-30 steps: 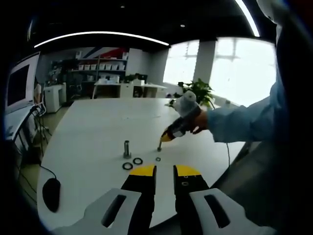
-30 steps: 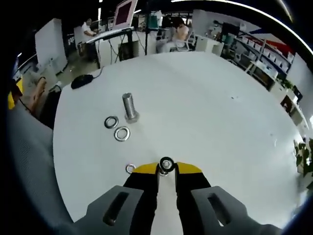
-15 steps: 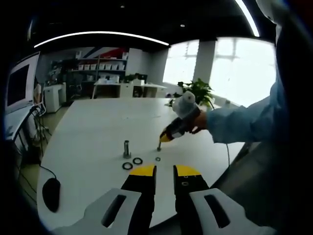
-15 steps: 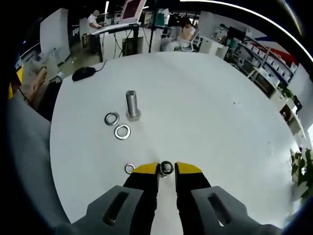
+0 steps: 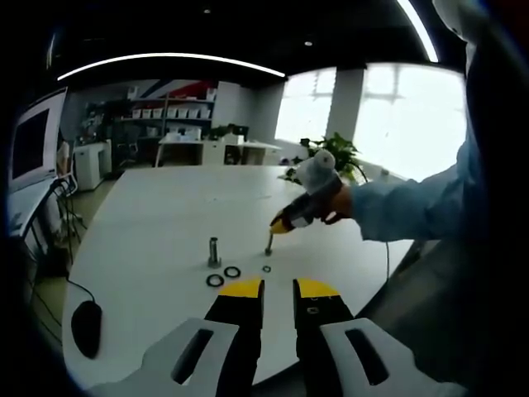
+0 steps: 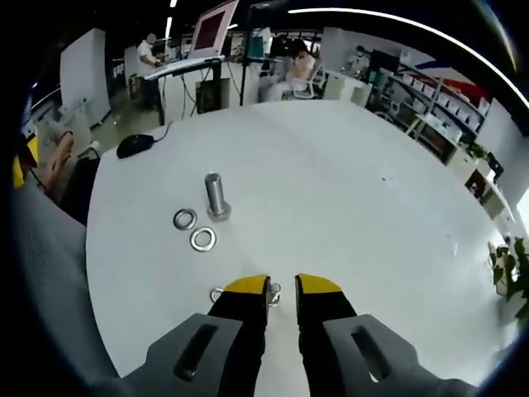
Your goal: Place the washer onto the threaded stud by aligning its center hole with the stud, sliding it down to the base, and recovering from edge contact or off-axis alignment until the washer reaches the visible bottom stop.
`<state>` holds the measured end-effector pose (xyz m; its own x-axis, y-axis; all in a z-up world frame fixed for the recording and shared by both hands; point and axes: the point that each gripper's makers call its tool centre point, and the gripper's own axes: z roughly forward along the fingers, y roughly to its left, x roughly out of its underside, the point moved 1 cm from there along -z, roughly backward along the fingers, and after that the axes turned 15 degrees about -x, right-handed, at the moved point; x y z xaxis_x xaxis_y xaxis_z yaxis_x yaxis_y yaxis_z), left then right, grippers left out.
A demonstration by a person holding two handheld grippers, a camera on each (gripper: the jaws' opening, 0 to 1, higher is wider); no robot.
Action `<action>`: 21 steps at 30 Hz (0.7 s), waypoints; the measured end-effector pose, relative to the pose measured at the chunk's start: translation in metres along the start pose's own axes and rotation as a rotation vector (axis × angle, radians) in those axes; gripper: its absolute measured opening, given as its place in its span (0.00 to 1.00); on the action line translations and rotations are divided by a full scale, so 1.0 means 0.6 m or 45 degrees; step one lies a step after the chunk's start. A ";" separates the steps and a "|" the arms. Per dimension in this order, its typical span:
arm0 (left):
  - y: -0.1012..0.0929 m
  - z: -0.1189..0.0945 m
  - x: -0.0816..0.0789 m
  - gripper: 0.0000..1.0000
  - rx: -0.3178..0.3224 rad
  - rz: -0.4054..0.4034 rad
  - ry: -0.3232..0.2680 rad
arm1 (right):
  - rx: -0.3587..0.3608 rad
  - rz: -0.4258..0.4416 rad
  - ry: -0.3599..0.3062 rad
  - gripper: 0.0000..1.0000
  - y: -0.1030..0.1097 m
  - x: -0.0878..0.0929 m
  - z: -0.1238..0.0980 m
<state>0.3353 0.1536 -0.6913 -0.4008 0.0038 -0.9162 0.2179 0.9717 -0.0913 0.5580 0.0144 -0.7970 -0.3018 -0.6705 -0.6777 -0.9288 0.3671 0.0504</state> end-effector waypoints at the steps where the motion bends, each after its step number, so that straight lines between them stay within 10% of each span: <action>1: 0.000 0.000 0.000 0.12 0.000 -0.001 -0.001 | 0.000 0.005 -0.002 0.15 0.000 0.002 0.000; 13: 0.000 -0.003 0.005 0.12 0.000 -0.006 0.006 | 0.018 0.037 -0.064 0.15 0.007 0.002 0.000; 21: 0.001 0.000 0.006 0.12 0.005 -0.004 0.009 | -0.022 0.096 -0.329 0.15 0.036 -0.029 -0.002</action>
<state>0.3339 0.1545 -0.6949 -0.4077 0.0023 -0.9131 0.2198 0.9709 -0.0956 0.5429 0.0330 -0.7830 -0.3075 -0.4542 -0.8361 -0.9101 0.3969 0.1191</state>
